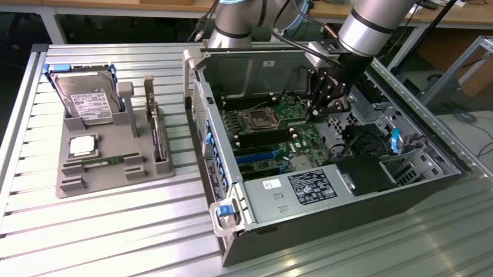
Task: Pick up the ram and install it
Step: 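Insert the ram into the slot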
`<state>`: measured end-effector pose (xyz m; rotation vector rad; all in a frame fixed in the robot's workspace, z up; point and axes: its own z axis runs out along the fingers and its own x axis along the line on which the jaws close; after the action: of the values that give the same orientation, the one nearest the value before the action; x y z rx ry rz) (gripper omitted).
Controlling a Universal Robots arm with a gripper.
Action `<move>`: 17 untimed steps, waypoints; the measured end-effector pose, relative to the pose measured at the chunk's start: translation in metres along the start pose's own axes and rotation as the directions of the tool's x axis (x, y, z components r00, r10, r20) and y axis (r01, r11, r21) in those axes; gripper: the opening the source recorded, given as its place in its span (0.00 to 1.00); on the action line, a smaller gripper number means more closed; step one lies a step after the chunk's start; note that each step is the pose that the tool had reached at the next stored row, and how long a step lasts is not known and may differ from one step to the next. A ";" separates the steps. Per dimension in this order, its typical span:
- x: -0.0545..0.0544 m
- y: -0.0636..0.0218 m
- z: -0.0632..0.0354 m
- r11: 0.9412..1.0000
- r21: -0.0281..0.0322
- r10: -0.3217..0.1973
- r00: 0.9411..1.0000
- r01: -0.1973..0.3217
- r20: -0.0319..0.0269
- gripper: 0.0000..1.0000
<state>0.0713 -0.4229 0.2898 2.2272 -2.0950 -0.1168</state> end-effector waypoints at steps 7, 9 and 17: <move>0.000 -0.0002 0.0018 1.000 0.000 0.000 1.000 0.000 0.000 0.12; 0.000 -0.0003 0.0023 1.000 0.000 0.000 1.000 0.000 0.000 0.12; 0.000 0.0039 0.0086 1.000 0.000 0.000 1.000 0.000 0.000 0.12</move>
<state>0.0664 -0.4229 0.2817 2.2273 -2.0950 -0.1169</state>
